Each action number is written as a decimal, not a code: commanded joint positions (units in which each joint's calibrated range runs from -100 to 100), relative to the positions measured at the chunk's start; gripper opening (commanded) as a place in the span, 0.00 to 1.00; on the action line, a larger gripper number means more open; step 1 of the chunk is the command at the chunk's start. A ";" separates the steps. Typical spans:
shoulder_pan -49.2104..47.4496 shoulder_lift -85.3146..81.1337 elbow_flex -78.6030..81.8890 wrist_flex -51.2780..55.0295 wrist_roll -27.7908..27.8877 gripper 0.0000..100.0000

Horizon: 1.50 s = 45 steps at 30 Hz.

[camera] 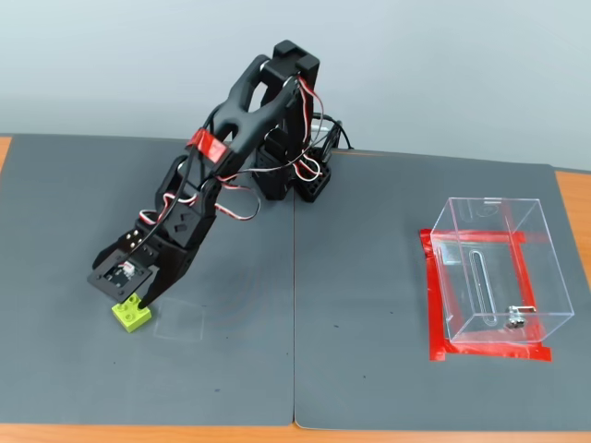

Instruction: Pick the green lego block and place it into the transparent box

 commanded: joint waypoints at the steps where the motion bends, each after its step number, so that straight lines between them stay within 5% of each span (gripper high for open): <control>1: 0.25 2.00 -4.51 -0.59 0.29 0.37; 45: -1.24 16.42 -14.55 2.45 0.60 0.37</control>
